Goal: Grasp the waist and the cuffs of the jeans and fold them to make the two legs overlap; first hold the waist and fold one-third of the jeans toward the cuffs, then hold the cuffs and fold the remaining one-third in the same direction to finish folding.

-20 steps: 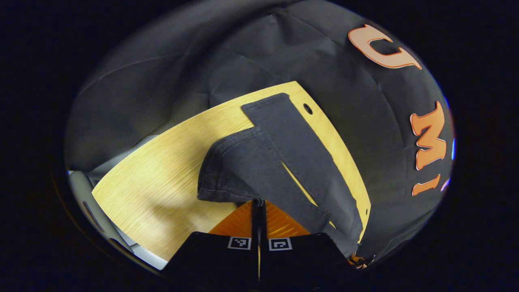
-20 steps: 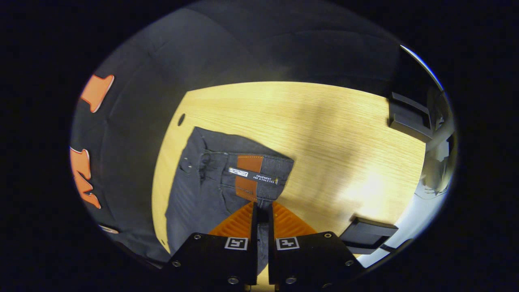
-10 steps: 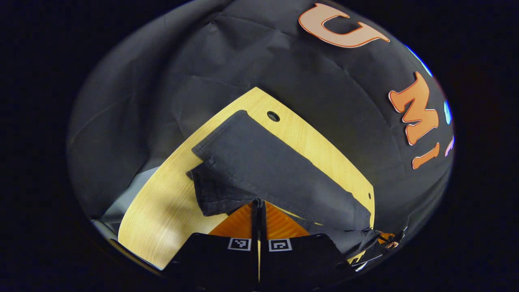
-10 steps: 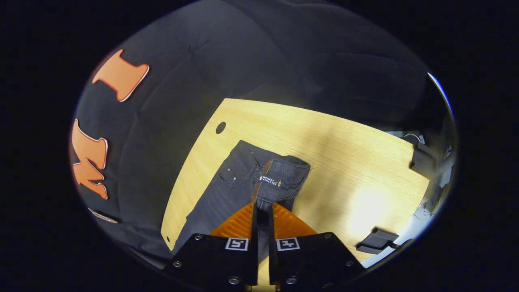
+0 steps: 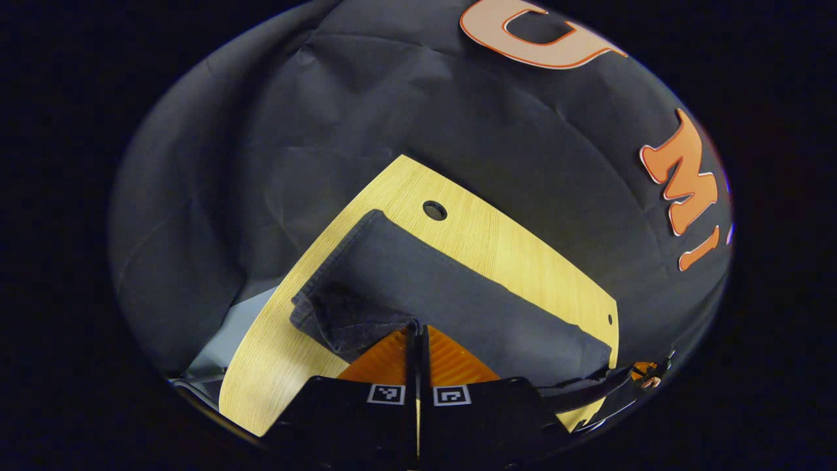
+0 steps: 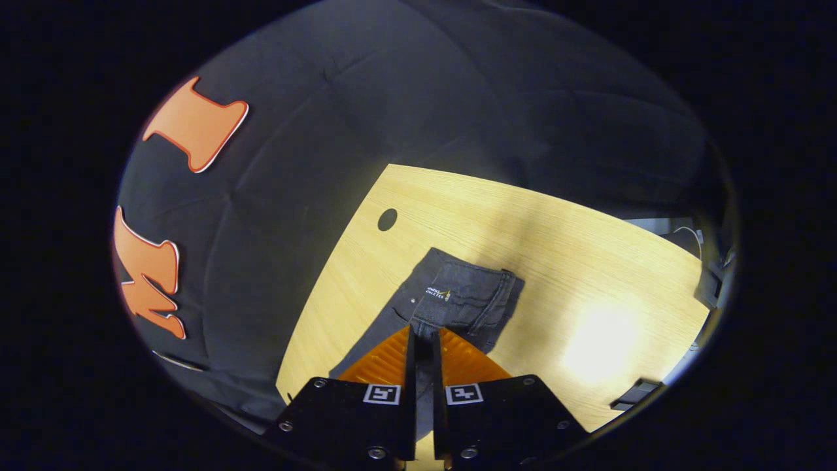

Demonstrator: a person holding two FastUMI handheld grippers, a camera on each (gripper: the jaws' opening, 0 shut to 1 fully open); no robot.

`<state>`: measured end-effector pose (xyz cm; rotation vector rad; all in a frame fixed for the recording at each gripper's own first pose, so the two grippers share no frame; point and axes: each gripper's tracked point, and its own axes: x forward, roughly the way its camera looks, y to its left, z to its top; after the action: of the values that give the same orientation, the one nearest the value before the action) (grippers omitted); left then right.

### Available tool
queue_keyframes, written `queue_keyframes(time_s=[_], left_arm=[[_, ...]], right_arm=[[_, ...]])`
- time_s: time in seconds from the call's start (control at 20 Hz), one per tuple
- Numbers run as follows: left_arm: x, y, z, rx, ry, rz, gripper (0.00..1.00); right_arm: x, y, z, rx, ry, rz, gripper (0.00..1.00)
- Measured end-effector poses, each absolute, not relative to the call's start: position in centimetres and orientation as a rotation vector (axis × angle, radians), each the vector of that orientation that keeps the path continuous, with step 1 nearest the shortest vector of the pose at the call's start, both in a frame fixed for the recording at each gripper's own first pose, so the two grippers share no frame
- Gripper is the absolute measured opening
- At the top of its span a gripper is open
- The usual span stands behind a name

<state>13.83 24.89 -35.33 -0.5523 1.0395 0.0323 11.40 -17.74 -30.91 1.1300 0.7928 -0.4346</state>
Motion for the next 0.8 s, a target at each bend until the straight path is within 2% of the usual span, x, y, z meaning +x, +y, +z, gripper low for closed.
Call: queue_keyframes(time_s=[0.5,0.75,0.8], left_arm=[[21.8,24.9,-39.7,-0.44,1.158,0.126,0.02],[22.8,23.9,-37.8,-0.408,1.142,0.091,0.17],[22.6,24.0,-37.1,-0.386,1.146,0.081,0.34]], right_arm=[[20.7,-16.6,-33.5,1.078,0.89,-0.408,0.11],[20.6,-16.8,-34.4,1.155,0.933,-0.444,0.11],[21.1,-16.8,-33.8,1.155,0.912,-0.43,0.13]])
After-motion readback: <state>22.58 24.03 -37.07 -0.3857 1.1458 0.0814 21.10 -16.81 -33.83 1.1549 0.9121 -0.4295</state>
